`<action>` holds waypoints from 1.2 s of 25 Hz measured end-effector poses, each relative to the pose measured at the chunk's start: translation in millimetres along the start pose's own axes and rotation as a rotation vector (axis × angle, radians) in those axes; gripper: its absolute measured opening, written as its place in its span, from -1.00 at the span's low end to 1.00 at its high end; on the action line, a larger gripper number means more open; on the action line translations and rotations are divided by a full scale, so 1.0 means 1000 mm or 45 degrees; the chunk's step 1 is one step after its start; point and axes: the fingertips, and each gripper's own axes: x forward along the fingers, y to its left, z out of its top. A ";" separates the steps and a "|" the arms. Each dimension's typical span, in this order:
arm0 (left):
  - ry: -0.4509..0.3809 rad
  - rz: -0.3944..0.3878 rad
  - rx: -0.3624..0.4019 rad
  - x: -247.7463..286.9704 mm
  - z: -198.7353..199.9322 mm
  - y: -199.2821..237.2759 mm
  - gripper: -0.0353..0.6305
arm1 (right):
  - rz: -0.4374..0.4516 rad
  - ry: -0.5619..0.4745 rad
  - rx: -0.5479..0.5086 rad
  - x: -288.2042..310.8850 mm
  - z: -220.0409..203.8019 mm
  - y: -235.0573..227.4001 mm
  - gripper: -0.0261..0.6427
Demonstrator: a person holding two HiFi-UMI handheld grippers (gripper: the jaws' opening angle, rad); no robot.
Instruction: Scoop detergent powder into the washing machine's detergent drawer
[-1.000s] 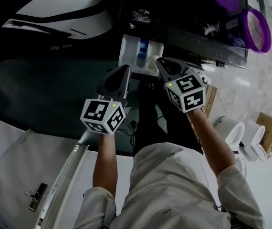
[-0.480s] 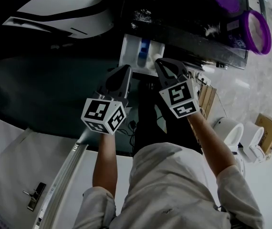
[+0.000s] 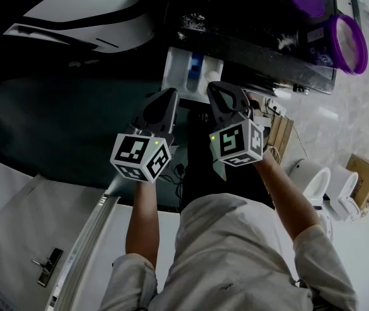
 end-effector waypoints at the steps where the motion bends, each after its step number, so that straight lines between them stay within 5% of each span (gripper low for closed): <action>1: 0.000 0.000 0.001 0.000 0.000 0.000 -0.83 | -0.009 0.000 -0.019 -0.001 0.000 0.000 -0.89; 13: -0.002 -0.007 0.010 0.001 0.004 -0.003 -0.83 | -0.062 -0.026 -0.029 -0.009 0.006 -0.006 -0.89; 30: -0.013 -0.042 0.065 0.004 0.025 -0.022 -0.83 | -0.019 -0.138 0.376 -0.038 0.027 -0.022 -0.89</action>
